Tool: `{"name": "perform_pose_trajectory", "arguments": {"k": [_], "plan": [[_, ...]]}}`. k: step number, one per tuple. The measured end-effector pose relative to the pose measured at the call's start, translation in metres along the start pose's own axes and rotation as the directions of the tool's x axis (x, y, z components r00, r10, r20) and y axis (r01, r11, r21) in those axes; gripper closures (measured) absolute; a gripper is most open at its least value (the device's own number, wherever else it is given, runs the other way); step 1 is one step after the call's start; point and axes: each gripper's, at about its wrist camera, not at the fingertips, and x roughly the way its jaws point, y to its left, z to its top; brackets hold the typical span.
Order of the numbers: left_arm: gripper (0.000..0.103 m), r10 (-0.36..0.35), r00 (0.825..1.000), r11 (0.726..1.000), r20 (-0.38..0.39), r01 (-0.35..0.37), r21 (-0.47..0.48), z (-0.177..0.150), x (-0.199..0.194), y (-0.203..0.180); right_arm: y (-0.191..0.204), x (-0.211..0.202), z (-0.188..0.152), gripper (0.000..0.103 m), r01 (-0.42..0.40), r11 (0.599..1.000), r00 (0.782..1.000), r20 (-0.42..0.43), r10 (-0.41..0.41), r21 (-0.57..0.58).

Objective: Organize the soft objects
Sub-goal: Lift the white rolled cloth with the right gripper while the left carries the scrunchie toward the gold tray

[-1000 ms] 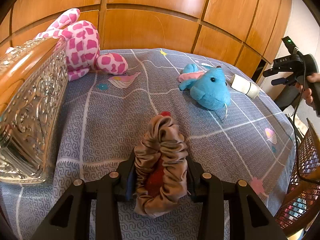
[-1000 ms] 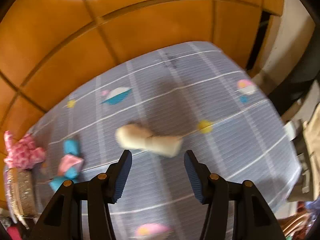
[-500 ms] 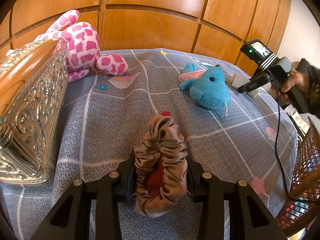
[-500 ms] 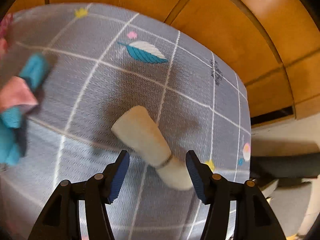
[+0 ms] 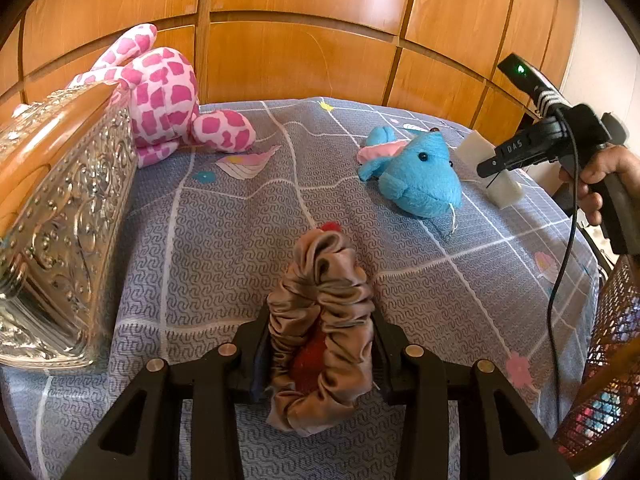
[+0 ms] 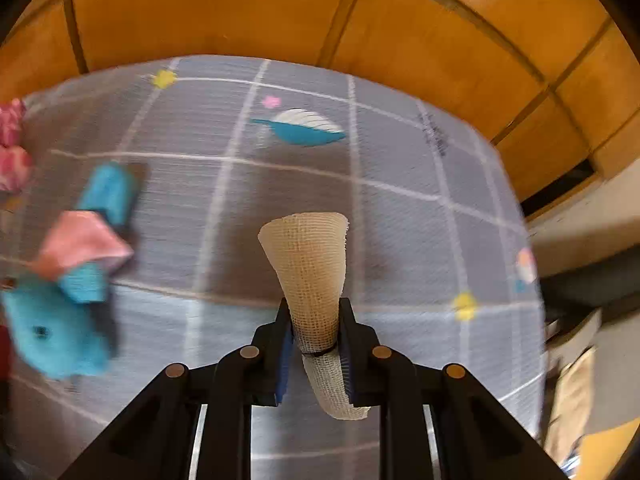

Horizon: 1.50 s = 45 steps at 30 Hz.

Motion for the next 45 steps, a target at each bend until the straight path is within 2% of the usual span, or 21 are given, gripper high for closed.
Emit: {"name": "perform_pose_trajectory", "arguments": {"k": [5, 10, 14, 22, 34, 41, 45], "plan": [[0.061, 0.001, 1.0, 1.0, 0.001, -0.001, 0.002, 0.0, -0.001, 0.0, 0.026, -0.015, -0.01, 0.084, -0.124, 0.987, 0.992, 0.008, 0.124, 0.106], [0.061, 0.005, 1.0, 1.0, 0.001, -0.005, 0.006, 0.0, 0.0, -0.001, 0.036, -0.009, -0.011, 0.083, -0.128, 0.978, 0.992, 0.042, 0.123, 0.162], [0.061, 0.005, 1.0, 1.0, -0.002, -0.005, 0.007, 0.0, -0.001, 0.0, 0.027, -0.002, -0.011, 0.083, -0.141, 0.97, 0.99, 0.056, 0.132, 0.198], [0.065, 0.015, 0.999, 1.0, -0.032, -0.014, 0.02, 0.002, -0.001, -0.002, 0.028, 0.005, -0.013, 0.083, -0.082, 0.979, 0.996, 0.042, 0.075, 0.187], [0.068, 0.034, 0.998, 0.999, -0.057, -0.032, 0.039, -0.006, -0.019, -0.006, 0.031, 0.007, -0.012, 0.083, -0.053, 0.988, 0.998, 0.04, 0.047, 0.147], [0.068, 0.056, 0.997, 0.997, -0.049, -0.054, 0.047, -0.011, -0.035, -0.007, 0.037, 0.005, -0.01, 0.083, -0.025, 0.995, 0.999, 0.044, 0.02, 0.101], [0.068, 0.067, 0.997, 0.997, -0.028, -0.066, 0.043, -0.008, -0.049, -0.006, 0.035, 0.004, -0.009, 0.083, -0.03, 0.993, 0.999, 0.041, 0.025, 0.111]]}}
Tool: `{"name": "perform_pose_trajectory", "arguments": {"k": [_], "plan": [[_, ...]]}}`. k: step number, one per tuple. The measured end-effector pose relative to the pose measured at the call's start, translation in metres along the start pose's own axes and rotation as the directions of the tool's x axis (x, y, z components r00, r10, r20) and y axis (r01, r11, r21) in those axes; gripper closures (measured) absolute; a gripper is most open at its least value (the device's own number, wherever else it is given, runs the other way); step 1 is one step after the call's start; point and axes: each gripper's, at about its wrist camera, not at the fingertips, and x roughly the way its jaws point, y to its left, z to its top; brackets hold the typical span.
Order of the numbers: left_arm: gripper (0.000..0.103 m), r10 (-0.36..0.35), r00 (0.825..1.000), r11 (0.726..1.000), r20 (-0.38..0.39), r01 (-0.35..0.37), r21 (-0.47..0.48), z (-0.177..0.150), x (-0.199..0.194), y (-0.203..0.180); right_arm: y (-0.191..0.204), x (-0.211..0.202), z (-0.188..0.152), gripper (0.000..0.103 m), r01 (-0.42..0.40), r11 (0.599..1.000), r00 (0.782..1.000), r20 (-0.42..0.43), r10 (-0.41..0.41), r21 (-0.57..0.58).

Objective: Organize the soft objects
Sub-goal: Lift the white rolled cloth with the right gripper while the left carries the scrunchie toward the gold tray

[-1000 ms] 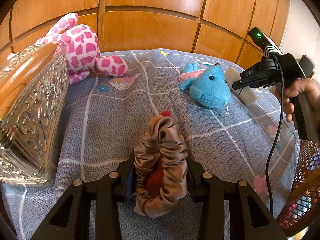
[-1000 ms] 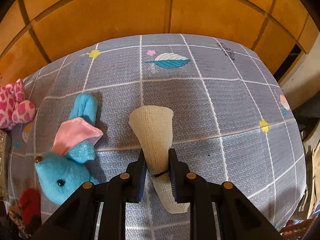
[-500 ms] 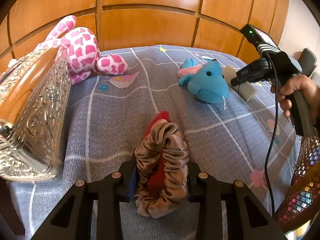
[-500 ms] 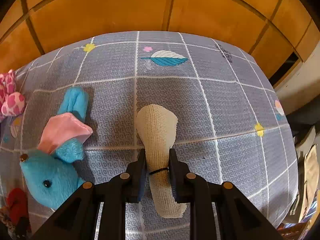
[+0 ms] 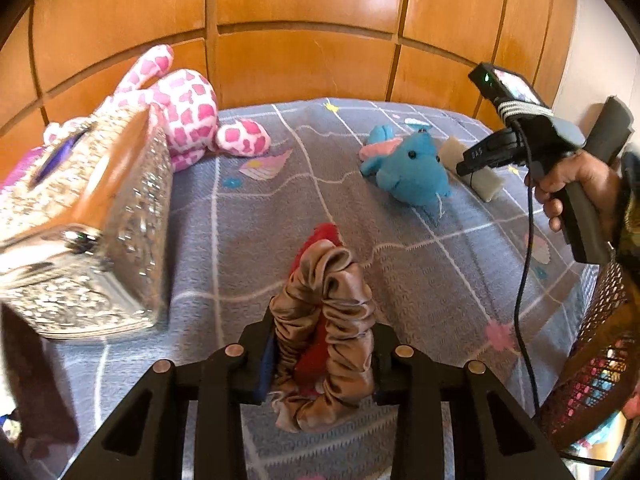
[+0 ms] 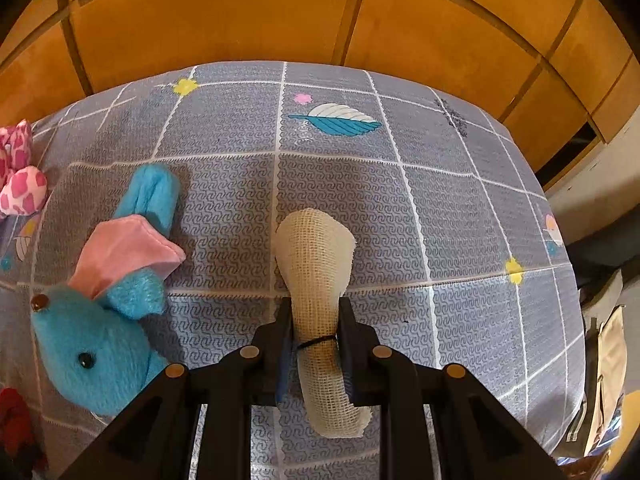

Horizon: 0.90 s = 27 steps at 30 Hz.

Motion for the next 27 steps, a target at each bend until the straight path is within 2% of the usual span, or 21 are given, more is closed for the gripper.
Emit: {"name": "perform_pose_trajectory", "arguments": {"k": [14, 18, 27], "plan": [[0.068, 0.082, 0.989, 0.995, 0.123, -0.075, -0.059, 0.014, -0.077, 0.014, 0.002, -0.001, -0.001, 0.084, 0.015, 1.0, 1.0, 0.006, -0.015, -0.005], [0.068, 0.103, 0.985, 0.992, 0.14, -0.091, -0.09, 0.015, -0.091, 0.023, 0.001, -0.002, -0.001, 0.084, 0.023, 1.0, 1.0, 0.009, -0.023, 0.001], [0.068, 0.209, 0.965, 0.967, 0.161, -0.18, -0.18, 0.009, -0.12, 0.058, -0.004, -0.001, -0.001, 0.084, 0.038, 0.999, 0.999, 0.008, -0.038, 0.008]]}}
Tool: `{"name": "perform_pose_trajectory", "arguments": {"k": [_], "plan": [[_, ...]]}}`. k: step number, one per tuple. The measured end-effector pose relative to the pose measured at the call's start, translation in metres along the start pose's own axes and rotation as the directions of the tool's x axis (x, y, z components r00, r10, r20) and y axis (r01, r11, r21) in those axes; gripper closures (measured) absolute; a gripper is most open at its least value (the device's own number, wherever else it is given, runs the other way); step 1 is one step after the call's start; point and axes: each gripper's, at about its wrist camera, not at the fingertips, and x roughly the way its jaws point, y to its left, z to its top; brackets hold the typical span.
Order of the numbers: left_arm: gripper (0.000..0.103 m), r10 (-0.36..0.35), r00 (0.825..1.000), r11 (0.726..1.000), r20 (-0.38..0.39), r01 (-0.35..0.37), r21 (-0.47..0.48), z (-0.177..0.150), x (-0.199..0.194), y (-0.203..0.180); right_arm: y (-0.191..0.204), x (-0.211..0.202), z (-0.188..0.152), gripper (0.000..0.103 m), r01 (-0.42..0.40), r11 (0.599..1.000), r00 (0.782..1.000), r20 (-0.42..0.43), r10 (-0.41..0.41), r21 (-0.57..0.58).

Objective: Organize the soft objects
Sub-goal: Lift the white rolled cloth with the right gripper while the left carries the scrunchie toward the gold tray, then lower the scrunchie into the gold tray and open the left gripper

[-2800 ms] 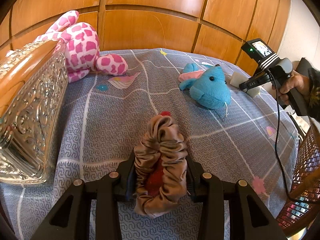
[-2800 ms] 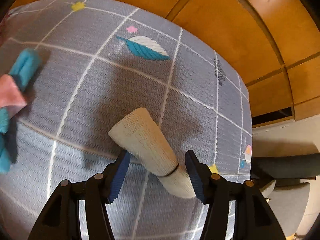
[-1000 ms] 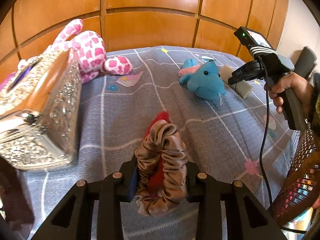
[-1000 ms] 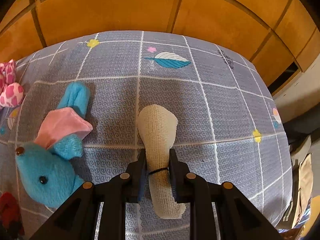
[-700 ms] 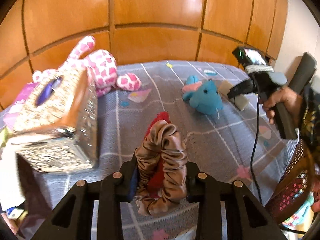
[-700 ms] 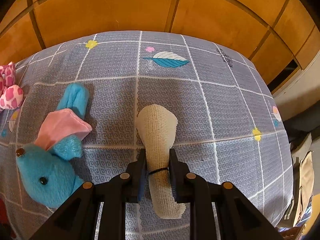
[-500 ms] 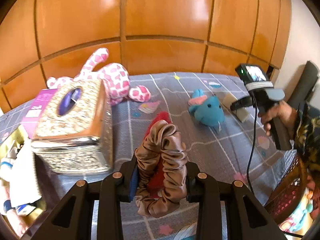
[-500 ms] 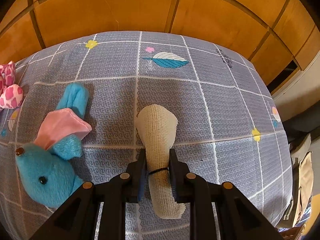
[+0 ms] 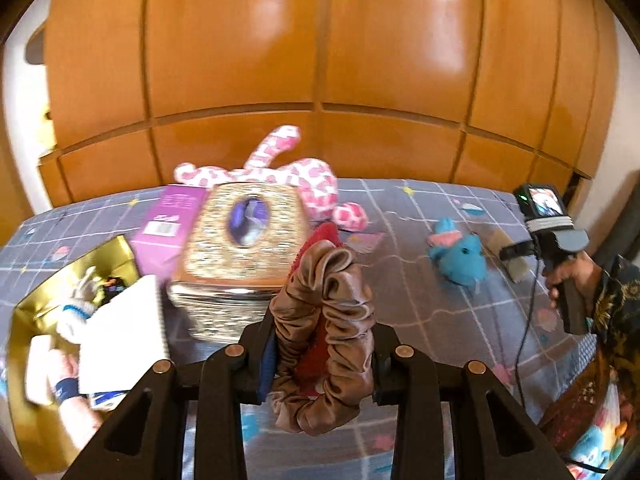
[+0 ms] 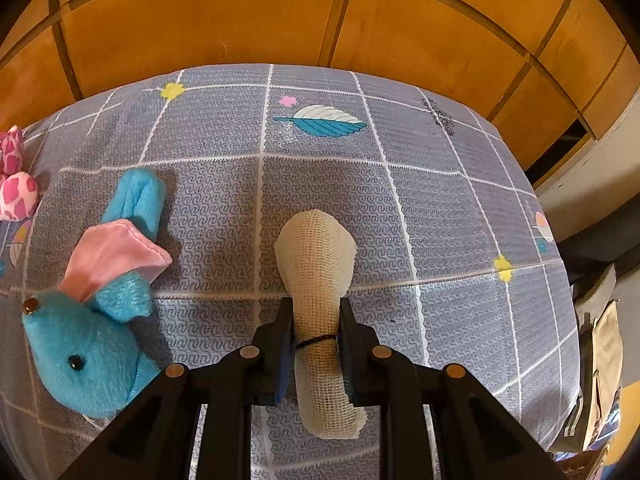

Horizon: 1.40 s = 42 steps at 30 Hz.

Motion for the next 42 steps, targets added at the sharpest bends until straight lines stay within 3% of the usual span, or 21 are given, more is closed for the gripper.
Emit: {"name": "perform_pose_trajectory", "arguments": {"k": [11, 21, 33, 38, 42], "plan": [[0.068, 0.138, 0.99, 0.983, -0.004, -0.138, -0.12, -0.01, -0.014, 0.061, -0.005, 0.003, -0.002, 0.084, 0.019, 1.0, 1.0, 0.006, -0.019, 0.007], [0.068, 0.231, 0.972, 0.945, -0.038, -0.234, -0.229, -0.023, -0.017, 0.115, -0.003, 0.003, -0.003, 0.084, 0.035, 0.999, 0.999, 0.01, -0.035, -0.002], [0.068, 0.241, 0.965, 0.899, -0.105, -0.263, -0.35, -0.041, -0.012, 0.16, 0.0, 0.004, -0.003, 0.084, 0.06, 0.998, 0.998, 0.018, -0.059, -0.037], [0.068, 0.255, 0.96, 0.852, -0.118, -0.281, -0.441, -0.051, -0.025, 0.198, 0.002, 0.003, -0.003, 0.084, 0.064, 0.997, 0.998, 0.019, -0.063, -0.049], [0.068, 0.307, 0.943, 0.784, -0.126, -0.325, -0.529, -0.064, -0.05, 0.238, 0.002, 0.003, -0.002, 0.084, 0.063, 0.997, 0.998, 0.019, -0.062, -0.05]]}}
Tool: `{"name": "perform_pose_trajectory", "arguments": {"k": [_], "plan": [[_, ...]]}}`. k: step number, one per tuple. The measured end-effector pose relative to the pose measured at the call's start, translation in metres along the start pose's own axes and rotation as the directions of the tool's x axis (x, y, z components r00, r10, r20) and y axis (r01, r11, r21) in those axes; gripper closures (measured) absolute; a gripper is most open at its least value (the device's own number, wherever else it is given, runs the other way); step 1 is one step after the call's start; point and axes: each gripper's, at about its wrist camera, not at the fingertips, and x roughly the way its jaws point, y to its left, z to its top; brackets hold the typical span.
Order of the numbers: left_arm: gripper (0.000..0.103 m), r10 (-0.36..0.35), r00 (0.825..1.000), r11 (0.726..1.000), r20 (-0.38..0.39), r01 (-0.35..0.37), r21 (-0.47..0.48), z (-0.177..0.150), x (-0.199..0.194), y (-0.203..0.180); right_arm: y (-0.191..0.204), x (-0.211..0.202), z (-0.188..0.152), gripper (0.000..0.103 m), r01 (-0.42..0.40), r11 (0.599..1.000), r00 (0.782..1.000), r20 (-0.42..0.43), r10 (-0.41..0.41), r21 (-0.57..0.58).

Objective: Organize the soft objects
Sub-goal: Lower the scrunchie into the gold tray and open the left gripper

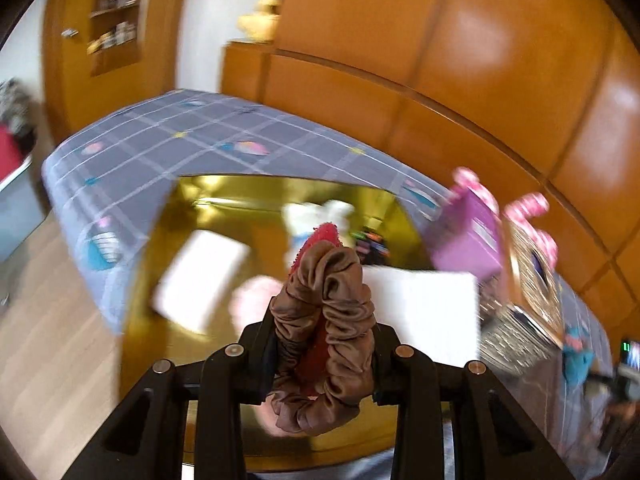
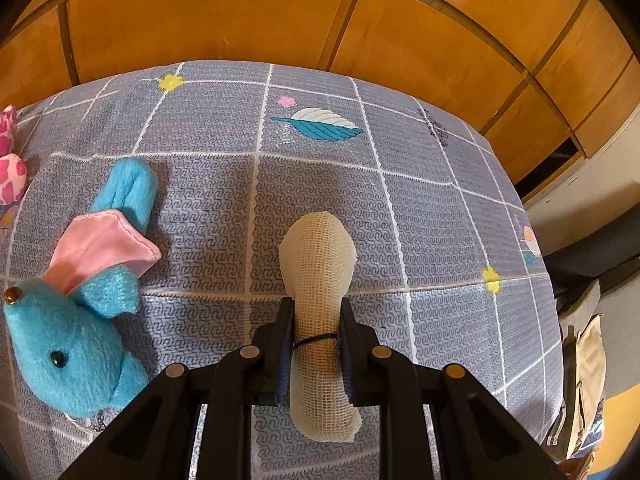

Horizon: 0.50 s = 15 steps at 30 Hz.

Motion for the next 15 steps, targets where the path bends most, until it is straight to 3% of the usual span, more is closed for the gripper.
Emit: {"name": "perform_pose_trajectory", "arguments": {"k": [7, 15], "plan": [[0.068, 0.011, 0.999, 0.995, -0.032, -0.015, -0.104, -0.003, 0.002, 0.041, 0.002, -0.001, 0.0, 0.084, 0.003, 1.0, 1.0, 0.002, -0.003, -0.014], [0.066, -0.027, 0.997, 0.997, -0.069, 0.022, -0.071, 0.011, 0.037, 0.017, 0.003, -0.001, -0.001, 0.084, 0.005, 1.0, 1.0, 0.003, -0.005, -0.018]]}}
